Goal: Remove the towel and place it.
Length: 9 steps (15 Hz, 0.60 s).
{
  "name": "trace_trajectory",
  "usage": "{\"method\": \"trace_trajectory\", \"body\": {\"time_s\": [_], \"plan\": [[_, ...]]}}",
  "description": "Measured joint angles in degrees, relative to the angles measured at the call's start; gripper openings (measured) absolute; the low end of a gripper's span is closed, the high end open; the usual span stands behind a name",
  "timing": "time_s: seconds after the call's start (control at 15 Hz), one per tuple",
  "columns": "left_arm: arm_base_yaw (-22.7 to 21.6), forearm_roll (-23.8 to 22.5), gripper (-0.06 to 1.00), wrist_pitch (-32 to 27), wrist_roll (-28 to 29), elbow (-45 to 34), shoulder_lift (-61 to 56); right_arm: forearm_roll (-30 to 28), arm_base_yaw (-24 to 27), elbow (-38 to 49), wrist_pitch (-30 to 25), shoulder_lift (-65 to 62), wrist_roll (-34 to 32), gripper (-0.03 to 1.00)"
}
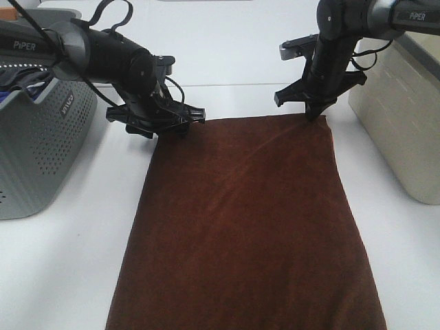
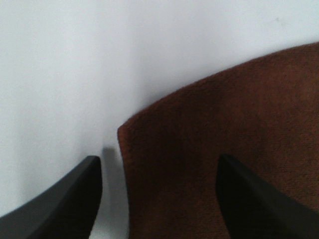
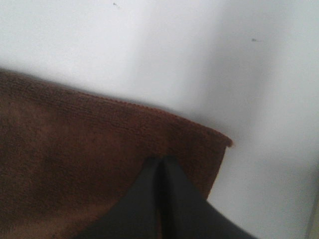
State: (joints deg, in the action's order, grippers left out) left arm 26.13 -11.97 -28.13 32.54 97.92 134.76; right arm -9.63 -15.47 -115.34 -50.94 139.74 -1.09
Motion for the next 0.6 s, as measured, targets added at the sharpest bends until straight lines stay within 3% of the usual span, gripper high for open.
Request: {"method": "trace_trajectory", "body": {"time_s": [0.33,0.4,0.6], "plan": [[-0.23,0.0,0.47,0.97,0.0,1.09,2.06,0.06,0.0,0.0,0.0,0.0,0.0,0.0],[-0.74,-0.29,0.31,0.86,-0.06,2.12,2.23,0.06,0.0,0.0,0.0,0.0,0.0,0.0],[-2.06,-1.55,0.05,0.92,-3.72,2.69,2.35,0.11,0.0,0.0,0.0,0.0,0.0,0.0]]}}
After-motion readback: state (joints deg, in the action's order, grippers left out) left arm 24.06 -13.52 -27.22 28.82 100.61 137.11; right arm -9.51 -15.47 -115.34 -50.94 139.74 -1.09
